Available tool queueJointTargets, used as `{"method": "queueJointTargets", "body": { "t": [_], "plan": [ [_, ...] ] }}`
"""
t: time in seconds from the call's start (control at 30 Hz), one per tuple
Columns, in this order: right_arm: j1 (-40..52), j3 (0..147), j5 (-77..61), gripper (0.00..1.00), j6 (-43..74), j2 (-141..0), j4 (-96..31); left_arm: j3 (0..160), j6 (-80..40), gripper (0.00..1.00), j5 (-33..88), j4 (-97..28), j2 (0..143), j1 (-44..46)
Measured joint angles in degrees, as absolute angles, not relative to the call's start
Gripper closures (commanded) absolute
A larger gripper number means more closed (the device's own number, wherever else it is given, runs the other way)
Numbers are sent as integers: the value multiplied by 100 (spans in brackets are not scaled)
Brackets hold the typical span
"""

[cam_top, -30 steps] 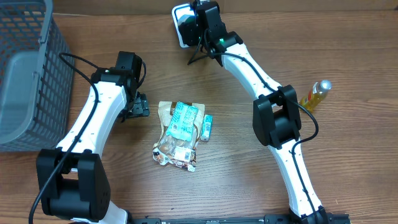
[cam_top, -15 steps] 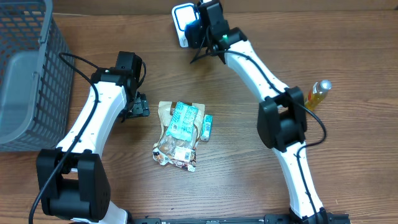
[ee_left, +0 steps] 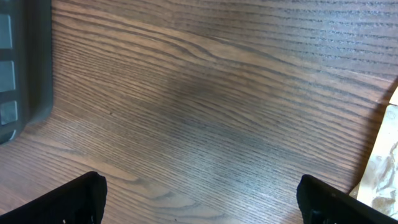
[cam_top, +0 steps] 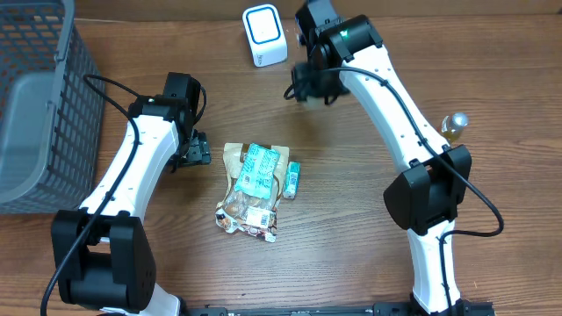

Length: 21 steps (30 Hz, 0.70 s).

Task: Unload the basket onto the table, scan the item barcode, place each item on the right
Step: 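Carry the jar right and set it upright on the table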

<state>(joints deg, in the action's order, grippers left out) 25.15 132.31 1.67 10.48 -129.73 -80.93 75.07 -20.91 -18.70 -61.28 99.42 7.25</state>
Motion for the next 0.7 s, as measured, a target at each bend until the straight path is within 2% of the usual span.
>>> {"method": "queueJointTargets", "body": {
  "t": [0.33, 0.7],
  "plan": [
    [2515, 13220, 349, 68, 1048, -12993, -9533, 7507, -2091, 1, -1870, -6125, 9942, 725],
    [2512, 13183, 412, 65, 1249, -12993, -9703, 7507, -2091, 0, -1870, -6125, 9942, 725]
  ]
}}
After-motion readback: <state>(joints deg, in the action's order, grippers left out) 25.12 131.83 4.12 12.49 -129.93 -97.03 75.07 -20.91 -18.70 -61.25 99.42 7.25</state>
